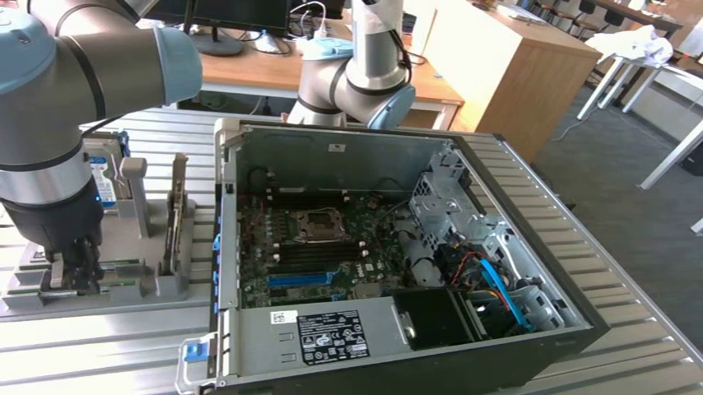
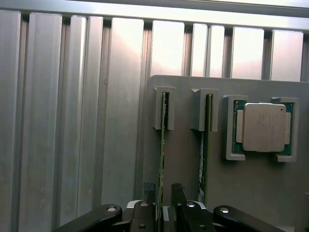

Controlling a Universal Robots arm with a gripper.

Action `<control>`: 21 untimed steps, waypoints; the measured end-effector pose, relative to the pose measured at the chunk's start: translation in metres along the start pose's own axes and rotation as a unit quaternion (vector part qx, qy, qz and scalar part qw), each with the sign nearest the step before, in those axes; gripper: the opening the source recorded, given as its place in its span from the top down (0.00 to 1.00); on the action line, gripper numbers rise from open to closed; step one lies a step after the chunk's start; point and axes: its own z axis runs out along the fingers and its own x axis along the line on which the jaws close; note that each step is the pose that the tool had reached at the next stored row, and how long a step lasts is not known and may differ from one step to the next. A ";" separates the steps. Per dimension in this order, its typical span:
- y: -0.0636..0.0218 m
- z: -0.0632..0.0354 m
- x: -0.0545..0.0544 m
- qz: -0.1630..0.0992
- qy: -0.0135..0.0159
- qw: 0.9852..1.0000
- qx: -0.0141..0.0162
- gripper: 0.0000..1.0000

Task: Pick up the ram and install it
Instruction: 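Pick up the ram and move it above insertion slot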

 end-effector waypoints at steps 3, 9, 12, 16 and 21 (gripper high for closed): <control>0.0000 0.0000 0.001 0.000 0.000 1.000 0.000 0.73; 0.0000 0.0000 0.002 0.000 0.000 1.000 0.000 0.73; 0.0001 -0.0001 0.002 0.000 0.000 1.000 0.000 0.73; 0.0001 -0.0001 0.003 0.000 0.000 1.000 0.000 0.73; 0.0001 -0.0001 0.003 0.000 0.000 1.000 0.000 0.73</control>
